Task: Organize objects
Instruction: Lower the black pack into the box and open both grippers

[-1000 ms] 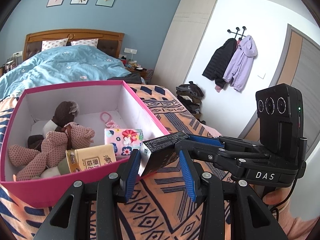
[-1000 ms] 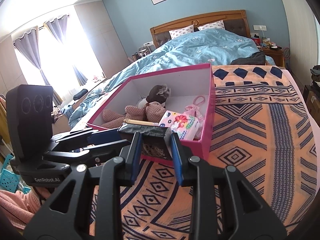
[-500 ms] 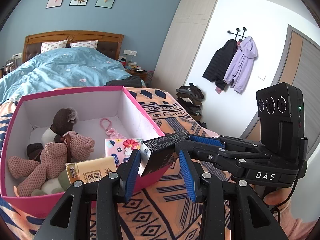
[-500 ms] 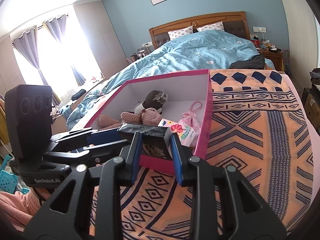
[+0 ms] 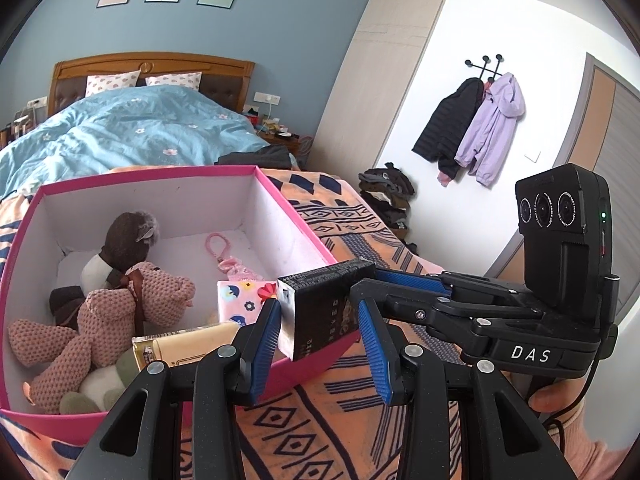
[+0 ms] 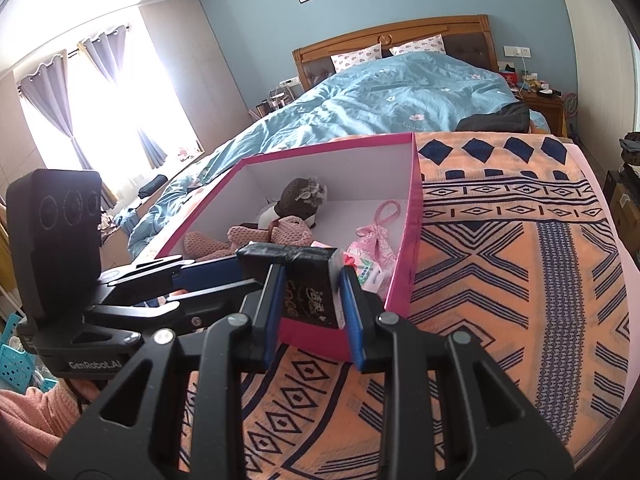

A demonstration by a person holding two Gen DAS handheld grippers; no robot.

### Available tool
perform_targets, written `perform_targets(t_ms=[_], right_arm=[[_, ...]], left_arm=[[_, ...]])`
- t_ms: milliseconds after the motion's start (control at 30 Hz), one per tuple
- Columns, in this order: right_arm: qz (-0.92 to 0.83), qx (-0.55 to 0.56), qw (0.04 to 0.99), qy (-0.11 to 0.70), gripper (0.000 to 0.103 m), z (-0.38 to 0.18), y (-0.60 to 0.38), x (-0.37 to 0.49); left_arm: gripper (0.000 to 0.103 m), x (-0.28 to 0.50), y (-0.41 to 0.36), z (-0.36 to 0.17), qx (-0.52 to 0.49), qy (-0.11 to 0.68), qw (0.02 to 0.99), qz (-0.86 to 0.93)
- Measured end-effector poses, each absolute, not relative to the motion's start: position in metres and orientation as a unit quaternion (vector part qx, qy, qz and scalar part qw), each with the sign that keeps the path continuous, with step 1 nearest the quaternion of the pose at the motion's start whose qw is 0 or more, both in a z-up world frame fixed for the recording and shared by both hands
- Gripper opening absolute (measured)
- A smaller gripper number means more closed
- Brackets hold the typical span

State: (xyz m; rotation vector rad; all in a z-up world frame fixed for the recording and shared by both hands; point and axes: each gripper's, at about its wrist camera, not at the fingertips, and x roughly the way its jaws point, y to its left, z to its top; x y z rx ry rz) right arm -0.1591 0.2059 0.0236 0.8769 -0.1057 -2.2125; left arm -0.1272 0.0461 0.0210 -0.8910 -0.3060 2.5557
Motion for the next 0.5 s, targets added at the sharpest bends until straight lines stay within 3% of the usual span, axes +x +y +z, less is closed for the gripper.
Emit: perform_targets(t_ms=[500], right_arm=[[-0.857,0.362,0.364,-0.041,0.031,0.011,0.199,-0.172]], left_arm=[[0.04,-0.139,0.042,0.008,-0.339,-0.122,0.201,0.911]])
